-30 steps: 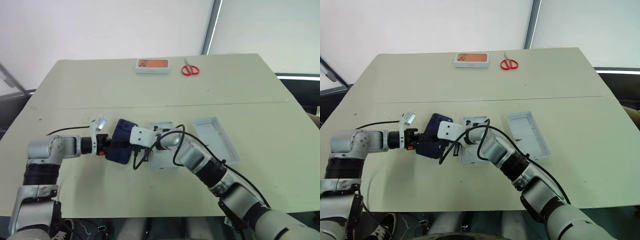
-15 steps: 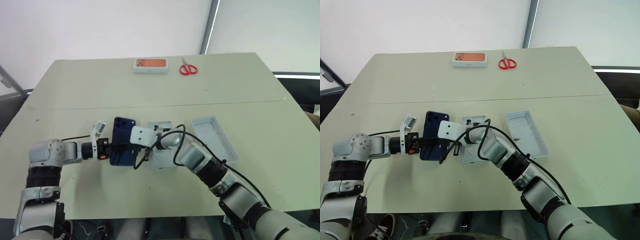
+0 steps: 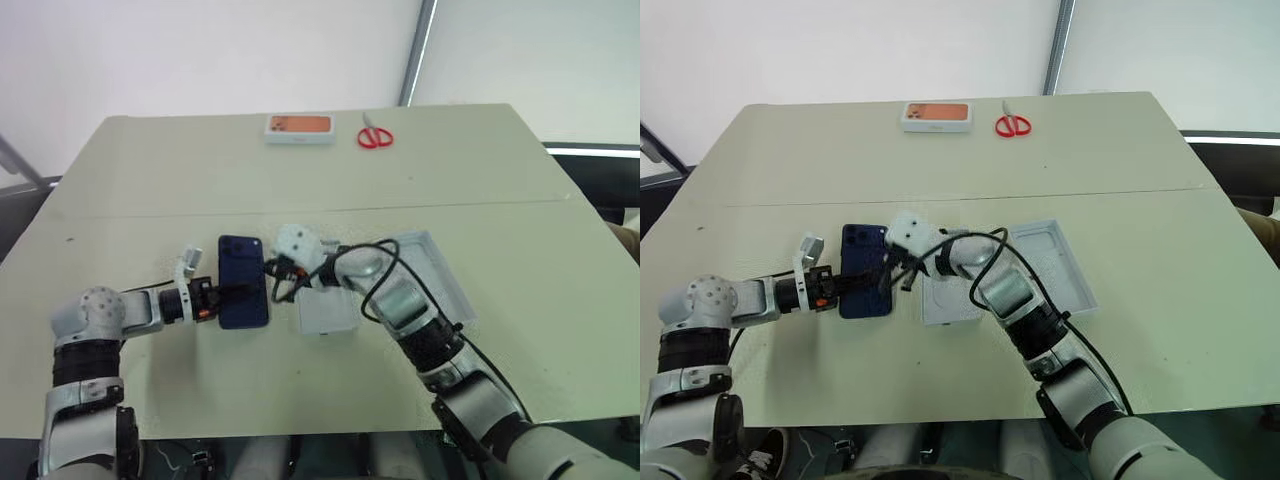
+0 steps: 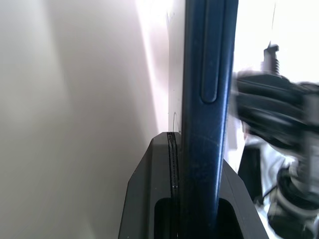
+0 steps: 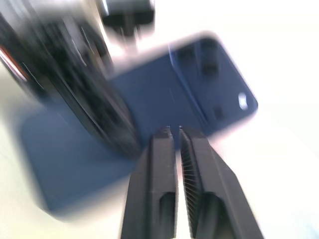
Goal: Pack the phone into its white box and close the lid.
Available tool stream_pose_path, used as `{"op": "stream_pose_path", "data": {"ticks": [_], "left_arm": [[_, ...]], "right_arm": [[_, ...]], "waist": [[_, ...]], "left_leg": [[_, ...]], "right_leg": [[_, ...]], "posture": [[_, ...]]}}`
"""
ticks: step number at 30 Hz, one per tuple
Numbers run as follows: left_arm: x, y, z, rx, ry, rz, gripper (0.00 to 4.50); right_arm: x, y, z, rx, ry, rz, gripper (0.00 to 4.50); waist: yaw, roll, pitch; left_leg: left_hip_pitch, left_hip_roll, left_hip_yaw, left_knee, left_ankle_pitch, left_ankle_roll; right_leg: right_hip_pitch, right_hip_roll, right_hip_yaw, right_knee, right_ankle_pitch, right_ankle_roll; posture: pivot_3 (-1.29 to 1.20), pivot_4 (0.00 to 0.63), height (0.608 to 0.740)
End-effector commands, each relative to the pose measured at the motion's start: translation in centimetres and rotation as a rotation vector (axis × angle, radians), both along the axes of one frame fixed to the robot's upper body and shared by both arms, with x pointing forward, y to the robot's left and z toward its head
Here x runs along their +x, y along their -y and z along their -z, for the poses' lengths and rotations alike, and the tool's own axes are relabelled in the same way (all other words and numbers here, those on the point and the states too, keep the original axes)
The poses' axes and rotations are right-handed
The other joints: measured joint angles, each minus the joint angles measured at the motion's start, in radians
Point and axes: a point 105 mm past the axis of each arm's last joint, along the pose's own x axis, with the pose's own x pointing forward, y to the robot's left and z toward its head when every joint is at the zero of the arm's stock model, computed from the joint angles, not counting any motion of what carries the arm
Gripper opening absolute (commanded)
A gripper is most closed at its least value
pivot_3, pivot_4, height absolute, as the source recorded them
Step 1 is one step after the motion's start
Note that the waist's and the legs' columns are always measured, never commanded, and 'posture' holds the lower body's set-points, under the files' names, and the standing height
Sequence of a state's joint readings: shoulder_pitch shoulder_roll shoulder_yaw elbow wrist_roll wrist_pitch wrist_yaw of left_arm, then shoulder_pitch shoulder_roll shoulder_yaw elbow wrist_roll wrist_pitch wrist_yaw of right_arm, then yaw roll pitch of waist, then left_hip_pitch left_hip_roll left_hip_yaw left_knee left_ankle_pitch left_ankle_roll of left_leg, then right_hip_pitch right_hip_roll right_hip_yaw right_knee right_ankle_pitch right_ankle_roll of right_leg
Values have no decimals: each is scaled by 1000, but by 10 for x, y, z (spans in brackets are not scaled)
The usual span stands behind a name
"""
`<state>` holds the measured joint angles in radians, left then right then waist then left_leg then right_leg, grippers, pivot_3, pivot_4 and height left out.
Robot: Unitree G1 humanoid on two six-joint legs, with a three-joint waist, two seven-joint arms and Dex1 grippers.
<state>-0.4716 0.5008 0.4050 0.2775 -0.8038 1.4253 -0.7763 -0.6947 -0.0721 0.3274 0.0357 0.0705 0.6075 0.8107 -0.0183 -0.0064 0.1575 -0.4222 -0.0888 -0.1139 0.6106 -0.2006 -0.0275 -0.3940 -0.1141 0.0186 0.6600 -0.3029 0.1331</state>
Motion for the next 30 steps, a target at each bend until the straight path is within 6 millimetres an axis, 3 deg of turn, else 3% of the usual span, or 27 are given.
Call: {"op": "stream_pose_path", "data": {"ticks": [1, 5, 6, 10, 16, 20, 23, 26, 30], "left_arm": [[4, 2, -31, -67, 120, -18, 0], [0, 11, -35, -94, 141, -2, 0], [0, 13, -35, -102, 131, 1, 0], [-3, 31, -36, -168, 74, 47, 0], [-5, 54, -45, -163, 109, 95, 0], [-1, 44, -45, -166, 103, 54, 0], [1, 37, -47, -173, 98, 38, 0], [6, 33, -54, -171, 118, 22, 0], [9, 34, -56, -166, 121, 22, 0]], "right_arm": [[2, 19, -23, 68, 38, 9, 2204], [0, 44, -20, 36, 64, 20, 4300], [0, 50, -18, 24, 68, 27, 4466], [2, 83, -9, -59, 101, 84, 4466], [-17, 102, -12, -33, 124, 46, 4466], [-54, 110, -1, -60, 100, -89, 4466], [-66, 109, 14, -153, 118, -155, 4466], [-71, 106, 40, -290, 164, -215, 4466], [-66, 101, 55, -336, 182, -228, 4466]], "waist": [[4, 0, 0], [5, -2, 1], [3, -2, 1], [1, -3, 2], [3, -7, 4], [6, -7, 5], [1, -8, 5], [4, -10, 6], [6, -13, 8]], "left_leg": [[-1, 0, 0, 0, 0, 0], [-2, -1, 0, 1, 0, 0], [-2, -1, 0, 1, 0, 0], [-4, -1, 1, 1, 0, 0], [-4, 0, 2, 1, 0, 0], [-5, 0, 2, 2, 0, 0], [-4, 0, 2, 2, 0, 0], [-4, 0, 2, 2, 0, 0], [-4, 0, 2, 2, 0, 0]], "right_leg": [[0, 0, 0, 0, 0, 0], [-1, -1, 0, 0, 0, 0], [-1, -1, 0, 0, 0, 0], [0, -1, 0, 1, 0, 0], [0, 0, 0, 1, 0, 0], [1, -1, 0, 0, 0, 0], [1, 0, 0, 0, 0, 0], [1, 0, -1, 0, 0, 0], [2, 0, -1, -1, 0, 0]], "posture": [[0, 150, 740], [0, 150, 740], [0, 150, 740], [0, 150, 740], [0, 150, 740], [0, 150, 740], [0, 150, 740], [0, 150, 740], [0, 150, 740]]}}
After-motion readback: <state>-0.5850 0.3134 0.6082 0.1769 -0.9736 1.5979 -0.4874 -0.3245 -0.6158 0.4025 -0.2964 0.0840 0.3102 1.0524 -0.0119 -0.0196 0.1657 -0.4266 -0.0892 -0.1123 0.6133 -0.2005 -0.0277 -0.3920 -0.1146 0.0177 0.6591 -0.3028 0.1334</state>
